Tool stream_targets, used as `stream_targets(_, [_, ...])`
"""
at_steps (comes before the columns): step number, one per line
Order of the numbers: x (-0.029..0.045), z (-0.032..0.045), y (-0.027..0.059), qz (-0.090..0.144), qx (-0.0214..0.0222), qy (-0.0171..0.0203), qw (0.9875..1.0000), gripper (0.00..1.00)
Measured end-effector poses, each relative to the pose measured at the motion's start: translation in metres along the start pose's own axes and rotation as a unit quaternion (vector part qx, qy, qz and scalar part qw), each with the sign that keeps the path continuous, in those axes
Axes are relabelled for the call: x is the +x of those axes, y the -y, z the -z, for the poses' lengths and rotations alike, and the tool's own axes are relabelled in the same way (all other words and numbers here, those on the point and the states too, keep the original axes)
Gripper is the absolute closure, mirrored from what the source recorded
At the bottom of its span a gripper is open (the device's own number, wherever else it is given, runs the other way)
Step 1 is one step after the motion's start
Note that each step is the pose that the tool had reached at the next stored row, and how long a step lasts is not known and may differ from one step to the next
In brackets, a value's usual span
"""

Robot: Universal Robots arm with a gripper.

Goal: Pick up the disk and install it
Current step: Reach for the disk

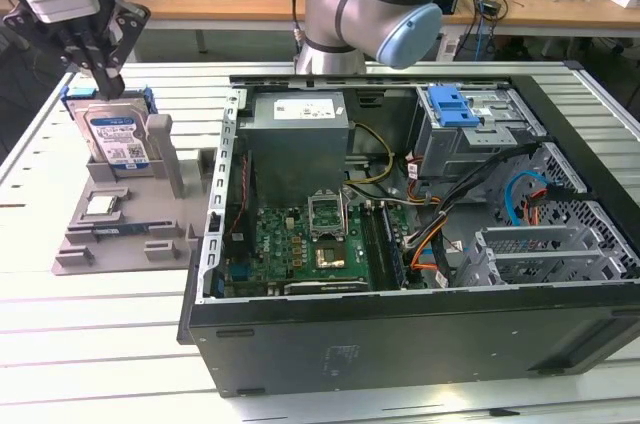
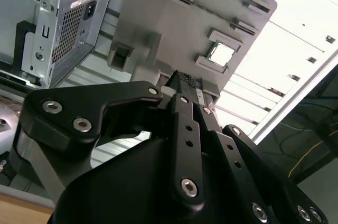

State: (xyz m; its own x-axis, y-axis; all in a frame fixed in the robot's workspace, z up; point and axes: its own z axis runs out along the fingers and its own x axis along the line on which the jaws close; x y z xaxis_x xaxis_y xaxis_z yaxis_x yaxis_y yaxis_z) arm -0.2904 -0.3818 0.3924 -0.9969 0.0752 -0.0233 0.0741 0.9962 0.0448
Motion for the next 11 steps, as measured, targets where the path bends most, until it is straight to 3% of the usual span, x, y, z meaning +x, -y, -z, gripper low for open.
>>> stream_targets(6, [0.0082,-0.0013,-0.0152,0.0,0.0002,0.0,1.0,0.9])
stream_targets(11, [0.0244,-0.0026,-0.025,0.0,0.0012,0.0001,1.0,0.9])
